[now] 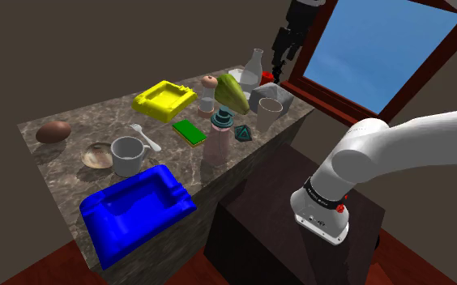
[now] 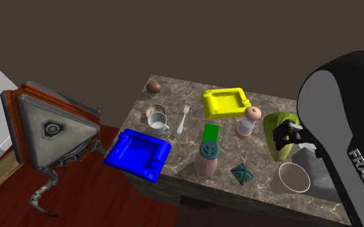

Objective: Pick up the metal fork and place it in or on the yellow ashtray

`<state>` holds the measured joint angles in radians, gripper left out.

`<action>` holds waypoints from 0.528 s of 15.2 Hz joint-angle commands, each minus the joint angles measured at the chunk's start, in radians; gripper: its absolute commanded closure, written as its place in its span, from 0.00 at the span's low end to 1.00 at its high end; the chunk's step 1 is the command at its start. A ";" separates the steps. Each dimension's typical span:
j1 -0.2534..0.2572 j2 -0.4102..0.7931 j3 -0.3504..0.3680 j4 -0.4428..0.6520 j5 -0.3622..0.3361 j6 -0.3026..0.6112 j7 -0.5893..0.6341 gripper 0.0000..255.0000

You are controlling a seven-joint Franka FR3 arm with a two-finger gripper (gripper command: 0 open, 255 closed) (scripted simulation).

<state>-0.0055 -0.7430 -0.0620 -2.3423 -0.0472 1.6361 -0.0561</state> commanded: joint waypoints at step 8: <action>0.045 0.174 0.092 0.004 0.059 0.137 0.110 0.00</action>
<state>0.0323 -0.6018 0.0146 -2.3533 0.0027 1.7587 0.0346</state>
